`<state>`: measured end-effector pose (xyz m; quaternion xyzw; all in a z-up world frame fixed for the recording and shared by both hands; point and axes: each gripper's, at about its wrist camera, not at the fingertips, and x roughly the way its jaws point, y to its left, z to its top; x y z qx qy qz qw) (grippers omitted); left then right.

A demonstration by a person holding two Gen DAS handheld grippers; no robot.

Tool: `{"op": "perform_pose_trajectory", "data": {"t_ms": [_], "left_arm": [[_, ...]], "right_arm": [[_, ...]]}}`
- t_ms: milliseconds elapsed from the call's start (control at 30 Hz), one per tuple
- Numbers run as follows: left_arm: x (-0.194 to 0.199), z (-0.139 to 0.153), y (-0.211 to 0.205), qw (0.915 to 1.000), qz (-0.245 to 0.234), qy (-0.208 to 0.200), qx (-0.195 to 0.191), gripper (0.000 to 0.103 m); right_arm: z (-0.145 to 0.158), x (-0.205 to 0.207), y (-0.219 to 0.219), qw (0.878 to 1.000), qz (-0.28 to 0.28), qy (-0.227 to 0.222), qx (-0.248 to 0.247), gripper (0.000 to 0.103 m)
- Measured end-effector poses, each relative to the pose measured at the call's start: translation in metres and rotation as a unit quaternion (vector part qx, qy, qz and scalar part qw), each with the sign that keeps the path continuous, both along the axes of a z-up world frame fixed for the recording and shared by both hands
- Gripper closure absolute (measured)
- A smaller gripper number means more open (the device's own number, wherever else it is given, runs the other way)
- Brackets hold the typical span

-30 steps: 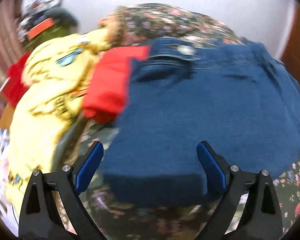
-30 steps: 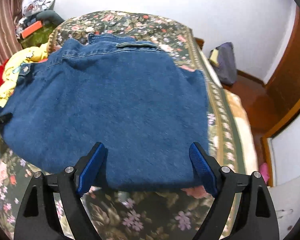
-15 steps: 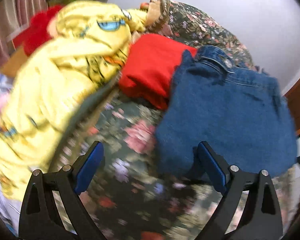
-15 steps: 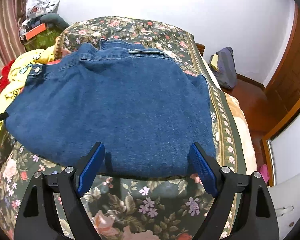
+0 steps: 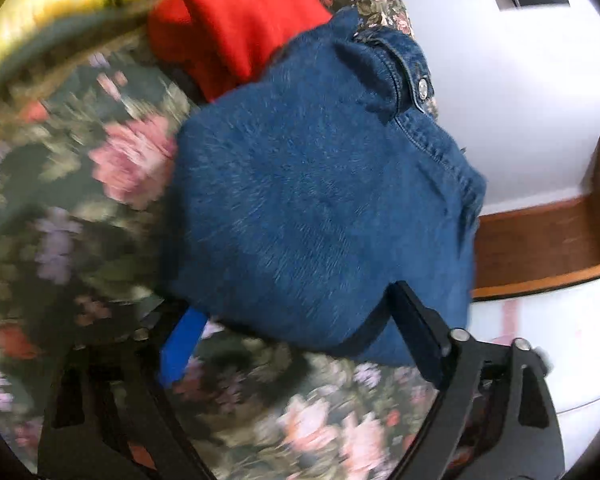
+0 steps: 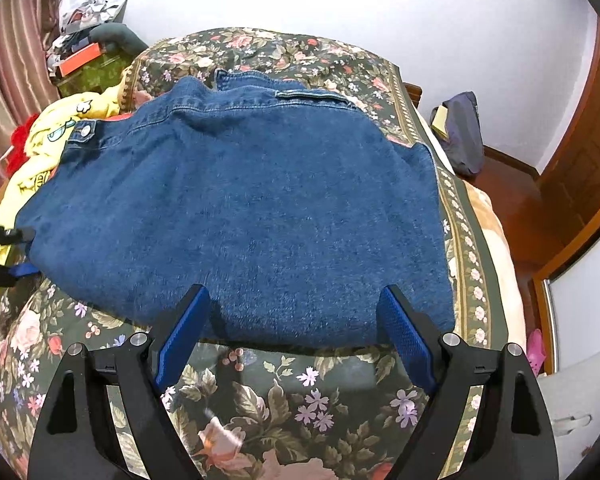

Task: Fold large clothes

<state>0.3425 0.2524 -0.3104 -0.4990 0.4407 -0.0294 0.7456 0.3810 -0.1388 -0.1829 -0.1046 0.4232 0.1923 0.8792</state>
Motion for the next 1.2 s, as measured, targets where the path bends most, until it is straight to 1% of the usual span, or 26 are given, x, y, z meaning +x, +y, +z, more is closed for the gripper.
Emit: {"op": "perform_pose_trajectory", "data": {"t_ms": [33, 67, 100, 167, 267, 367, 433, 500, 567, 600, 667, 767, 800, 867, 933, 1000, 1100, 1167, 1200], "left_arm": [[0.005, -0.004, 0.000, 0.9999, 0.006, 0.000, -0.013, 0.020], [0.009, -0.005, -0.001, 0.9999, 0.013, -0.001, -0.010, 0.024], [0.013, -0.002, -0.003, 0.9999, 0.015, -0.007, -0.001, 0.030], [0.023, 0.005, -0.010, 0.9991, 0.018, -0.015, 0.036, 0.033], [0.035, 0.009, -0.018, 0.9969, 0.028, -0.018, 0.071, 0.034], [0.045, 0.011, -0.019, 0.9963, 0.045, -0.008, 0.073, 0.034], [0.051, 0.014, -0.019, 0.9943, 0.062, 0.000, 0.086, 0.038], [0.058, 0.021, -0.025, 0.9896, 0.076, 0.011, 0.122, 0.045], [0.062, 0.030, -0.030, 0.9858, 0.077, 0.020, 0.148, 0.049], [0.062, 0.038, -0.033, 0.9831, 0.071, 0.019, 0.167, 0.054], [0.053, 0.053, -0.035, 0.9757, 0.065, 0.005, 0.209, 0.063], [0.041, 0.096, -0.052, 0.9589, 0.048, -0.041, 0.277, 0.068], [0.036, 0.115, -0.062, 0.9487, 0.041, -0.059, 0.308, 0.070], [0.020, 0.146, -0.079, 0.9325, 0.038, -0.102, 0.345, 0.072], [-0.002, 0.174, -0.088, 0.9222, 0.037, -0.152, 0.354, 0.074], [-0.020, 0.197, -0.095, 0.9077, 0.036, -0.187, 0.374, 0.075], [-0.040, 0.216, -0.098, 0.8912, 0.039, -0.202, 0.404, 0.077], [-0.050, 0.220, -0.096, 0.8872, 0.041, -0.196, 0.416, 0.077], [-0.057, 0.219, -0.096, 0.8869, 0.039, -0.192, 0.418, 0.077]], "right_arm": [[-0.001, 0.000, 0.000, 1.000, 0.000, 0.001, 0.000, 0.019], [-0.002, 0.000, 0.001, 1.000, 0.000, 0.002, -0.001, 0.019], [-0.003, 0.000, 0.001, 1.000, 0.001, 0.004, -0.001, 0.019], [-0.004, 0.000, 0.002, 1.000, 0.002, 0.008, 0.002, 0.019], [-0.006, -0.001, 0.004, 1.000, 0.008, 0.021, 0.017, 0.019], [-0.006, -0.004, 0.010, 1.000, 0.013, 0.017, 0.010, 0.019], [-0.005, -0.006, 0.013, 1.000, 0.017, 0.015, 0.007, 0.019], [-0.004, -0.008, 0.015, 0.999, 0.022, 0.020, 0.012, 0.019], [-0.002, -0.011, 0.016, 0.999, 0.024, 0.023, 0.016, 0.019], [-0.001, -0.012, 0.017, 0.999, 0.025, 0.024, 0.017, 0.019], [0.002, -0.016, 0.018, 0.999, 0.028, 0.026, 0.020, 0.019], [0.009, -0.025, 0.019, 0.998, 0.044, 0.024, 0.025, 0.019], [0.011, -0.027, 0.021, 0.998, 0.049, 0.021, 0.021, 0.019], [0.015, -0.027, 0.024, 0.998, 0.052, 0.015, 0.011, 0.019], [0.021, -0.026, 0.029, 0.998, 0.055, 0.012, 0.011, 0.019], [0.028, -0.025, 0.034, 0.998, 0.059, 0.006, 0.021, 0.019], [0.039, -0.026, 0.052, 0.995, 0.079, 0.007, 0.054, 0.019], [0.039, -0.027, 0.067, 0.992, 0.098, 0.019, 0.074, 0.019], [0.037, -0.027, 0.081, 0.989, 0.116, 0.032, 0.086, 0.019]]}}
